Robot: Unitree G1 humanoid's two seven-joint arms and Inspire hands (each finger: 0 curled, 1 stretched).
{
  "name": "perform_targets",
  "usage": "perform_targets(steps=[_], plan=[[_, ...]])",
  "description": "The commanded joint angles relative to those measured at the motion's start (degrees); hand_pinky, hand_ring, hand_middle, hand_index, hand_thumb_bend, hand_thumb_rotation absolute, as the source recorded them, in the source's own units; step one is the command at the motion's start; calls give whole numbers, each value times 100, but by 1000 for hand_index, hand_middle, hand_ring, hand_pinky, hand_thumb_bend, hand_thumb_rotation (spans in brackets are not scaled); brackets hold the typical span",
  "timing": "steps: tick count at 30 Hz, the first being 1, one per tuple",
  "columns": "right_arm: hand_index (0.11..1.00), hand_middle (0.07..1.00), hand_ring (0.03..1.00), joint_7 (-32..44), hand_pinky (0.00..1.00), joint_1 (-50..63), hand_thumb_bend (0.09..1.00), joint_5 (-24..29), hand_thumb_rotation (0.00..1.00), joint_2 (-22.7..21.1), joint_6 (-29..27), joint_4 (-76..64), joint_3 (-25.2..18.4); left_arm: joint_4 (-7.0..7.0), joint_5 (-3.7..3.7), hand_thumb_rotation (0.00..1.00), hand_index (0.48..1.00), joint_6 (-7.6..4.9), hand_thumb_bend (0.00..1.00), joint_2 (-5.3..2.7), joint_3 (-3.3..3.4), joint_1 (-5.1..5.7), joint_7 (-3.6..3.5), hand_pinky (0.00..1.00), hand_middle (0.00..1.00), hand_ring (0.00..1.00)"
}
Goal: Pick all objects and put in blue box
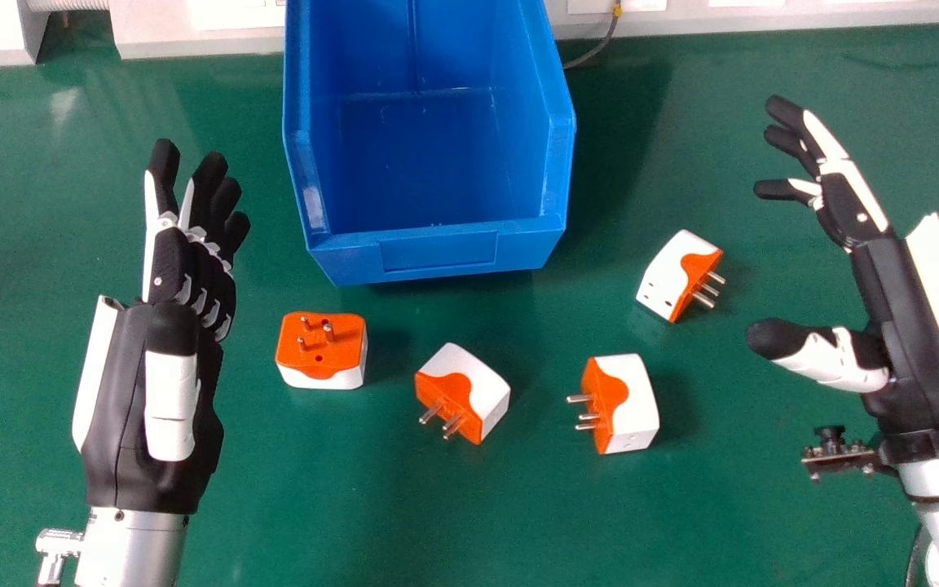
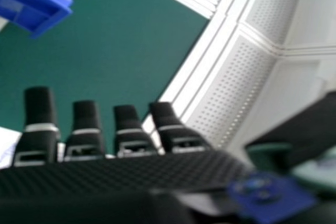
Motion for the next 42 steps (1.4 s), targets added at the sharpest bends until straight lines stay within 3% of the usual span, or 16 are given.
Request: perform_targets(steps=[1,8,16,22,28,34,42], plan=[[913,939,904,-62,762,-21,751,74,915,-52,-11,-150,-27,-9,56,986,1000,-141,930,-41,21,-32,18,1000,1000,1000],[914,942,909,-41,771,42,754,82,919,-61,64,-215,-16,148,130,992,1000,-286,932,-96,29,-57,61,1000,1000,1000],[914,943,912,-47,776,44,757,76,921,-53,90,-208,0,123,144,995,1000,-268,931,-67,50,-38,85,1000,1000,1000],[915,946,914,-74,778,-33,756,54,910,-25,192,-210,26,177,124,996,1000,-264,931,-63,52,-85,59,1000,1000,1000],[914,942,906,-356,763,-85,792,-205,738,48,563,-447,-25,145,111,997,1000,-254,934,-54,62,-80,45,1000,1000,1000],[914,935,892,-577,743,-183,820,-400,638,81,819,-471,70,188,121,998,1000,-268,935,-73,50,-114,36,1000,1000,1000],[915,922,879,-662,730,-671,837,-536,590,27,1048,14,313,194,83,999,1000,-263,935,-67,60,-144,1,1000,1000,1000]])
